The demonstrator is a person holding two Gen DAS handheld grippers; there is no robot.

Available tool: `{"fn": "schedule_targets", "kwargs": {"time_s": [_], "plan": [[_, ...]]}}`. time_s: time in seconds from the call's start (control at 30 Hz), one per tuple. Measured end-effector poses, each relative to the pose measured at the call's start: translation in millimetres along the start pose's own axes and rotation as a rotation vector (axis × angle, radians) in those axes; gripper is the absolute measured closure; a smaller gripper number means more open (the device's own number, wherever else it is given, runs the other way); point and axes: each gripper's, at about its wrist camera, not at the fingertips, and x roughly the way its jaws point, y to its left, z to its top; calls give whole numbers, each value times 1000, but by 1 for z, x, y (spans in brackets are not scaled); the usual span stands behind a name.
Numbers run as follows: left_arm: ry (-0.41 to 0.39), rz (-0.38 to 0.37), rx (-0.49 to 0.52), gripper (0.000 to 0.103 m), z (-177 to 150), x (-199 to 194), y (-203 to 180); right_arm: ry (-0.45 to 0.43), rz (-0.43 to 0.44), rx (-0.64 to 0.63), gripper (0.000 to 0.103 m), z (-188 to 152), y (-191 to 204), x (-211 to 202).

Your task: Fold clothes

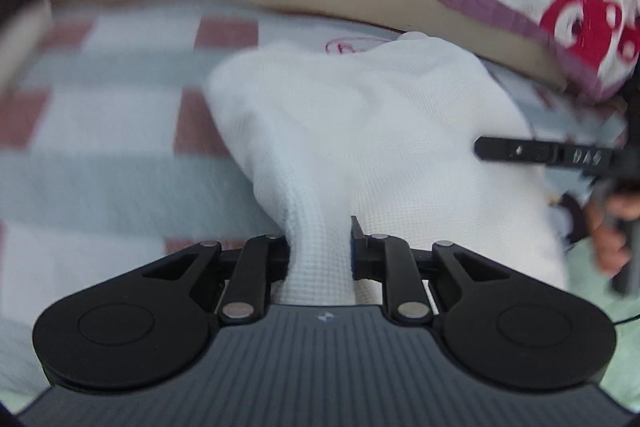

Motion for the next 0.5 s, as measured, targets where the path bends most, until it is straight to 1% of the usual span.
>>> {"fn": "schedule_targets", "kwargs": {"time_s": [0.07,0.1,0.17,0.2,0.27,0.3,0.33,0.4,0.47,0.5], "plan": [[8,-46,-40,86,0,0,8,14,35,60,51,-5,-7,4],[10,-55,-45,85,-1,2,10,22,42,72,51,-6,-9,6],[12,-58,-30,86,-1,7,10,38,34,56,50,-7,-10,12],[4,-46,-1,87,0,9,8,45,36,55,49,-7,-11,16],[-13,-6,99,87,1,10,-2,44,42,32,51,-3,-7,22],[-24,15,145,87,1,9,-8,42,42,14,60,-1,-4,25],[-34,36,181,87,0,8,-14,35,41,-22,64,1,2,26],[-57,60,220,88,-1,3,-21,-1,56,-91,66,6,19,18],[-94,74,236,88,-1,-7,-25,-44,80,-123,67,11,36,4],[-116,83,245,88,0,-13,-27,-64,77,-148,68,13,45,-4]]}}
